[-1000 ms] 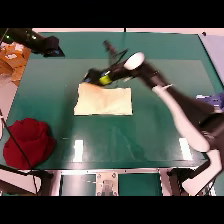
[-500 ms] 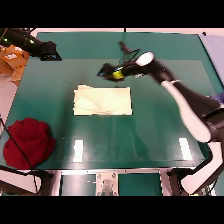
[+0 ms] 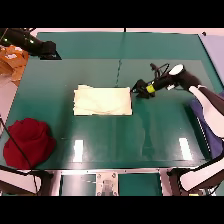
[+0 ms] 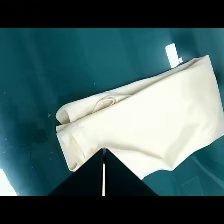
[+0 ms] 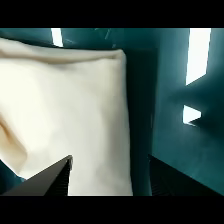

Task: Fold the shirts.

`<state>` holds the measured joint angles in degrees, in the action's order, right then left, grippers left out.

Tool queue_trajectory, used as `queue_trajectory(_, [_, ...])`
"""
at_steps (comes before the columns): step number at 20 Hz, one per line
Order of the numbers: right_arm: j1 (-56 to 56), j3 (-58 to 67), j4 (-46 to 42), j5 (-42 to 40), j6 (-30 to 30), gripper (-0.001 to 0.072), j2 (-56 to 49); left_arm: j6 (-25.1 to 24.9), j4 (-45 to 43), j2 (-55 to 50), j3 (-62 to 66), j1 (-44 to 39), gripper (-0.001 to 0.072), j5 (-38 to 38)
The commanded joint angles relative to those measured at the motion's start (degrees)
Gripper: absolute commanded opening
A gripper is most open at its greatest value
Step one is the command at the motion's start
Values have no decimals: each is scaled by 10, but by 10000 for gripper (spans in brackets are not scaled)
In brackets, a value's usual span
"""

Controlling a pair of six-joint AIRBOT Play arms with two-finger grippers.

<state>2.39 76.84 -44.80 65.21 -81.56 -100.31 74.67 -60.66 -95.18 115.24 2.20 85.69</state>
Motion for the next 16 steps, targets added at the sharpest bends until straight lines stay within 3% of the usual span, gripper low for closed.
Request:
queue_trajectory(1, [24,-66,96,-49,66,548,-19,4,0,0,0,0,27,-8])
queue_trajectory(5, [83,-65,219,-97,104,531,-43,14,0,0,0,0,28,-6])
queue_trajectory(6, [93,-64,251,-106,122,214,-43,14,0,0,0,0,28,-6])
queue_trajectory(7, [97,-57,280,-105,135,58,-43,14,0,0,0,0,28,-6])
queue_trajectory(9, [93,-23,297,-90,134,16,-36,14,0,0,0,0,28,-5])
queue_trajectory(13, [24,67,295,-52,103,15,37,14,0,0,0,0,28,8])
queue_trajectory(16, [-86,122,226,-25,17,15,110,14,0,0,0,0,27,18])
